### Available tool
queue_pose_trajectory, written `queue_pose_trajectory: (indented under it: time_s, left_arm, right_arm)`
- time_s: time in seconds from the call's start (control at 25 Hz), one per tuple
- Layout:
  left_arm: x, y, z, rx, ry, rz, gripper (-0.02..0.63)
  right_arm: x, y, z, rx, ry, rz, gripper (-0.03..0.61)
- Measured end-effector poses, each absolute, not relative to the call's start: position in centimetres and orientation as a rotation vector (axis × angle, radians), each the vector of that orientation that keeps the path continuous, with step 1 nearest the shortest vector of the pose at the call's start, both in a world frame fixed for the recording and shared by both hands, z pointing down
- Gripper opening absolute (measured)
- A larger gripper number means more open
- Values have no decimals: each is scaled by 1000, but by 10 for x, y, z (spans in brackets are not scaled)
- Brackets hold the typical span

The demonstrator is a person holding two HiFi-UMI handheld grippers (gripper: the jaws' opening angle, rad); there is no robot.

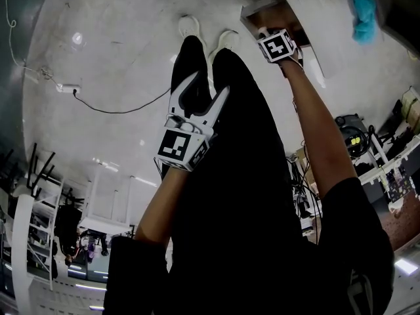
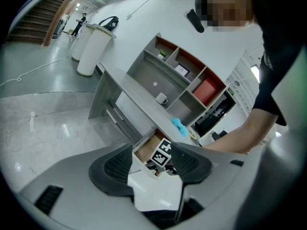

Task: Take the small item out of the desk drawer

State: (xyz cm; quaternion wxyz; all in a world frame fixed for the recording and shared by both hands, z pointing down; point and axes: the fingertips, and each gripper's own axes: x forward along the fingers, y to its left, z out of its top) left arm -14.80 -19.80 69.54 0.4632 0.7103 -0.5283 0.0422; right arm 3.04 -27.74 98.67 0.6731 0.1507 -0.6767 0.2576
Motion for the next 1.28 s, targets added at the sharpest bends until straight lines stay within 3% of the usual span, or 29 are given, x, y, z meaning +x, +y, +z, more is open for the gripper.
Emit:
queue_pose_trajectory:
  time_s: [0.56,1.28]
  left_arm:
    - [-161,-226,677,1796,-1278,119,227]
    - [-167,-305,596,2054,-1117,128,229]
  right_arm:
    - [23,-282,971,386,-1620,670,92]
    - [20,-315,838,749,-1743,760,92]
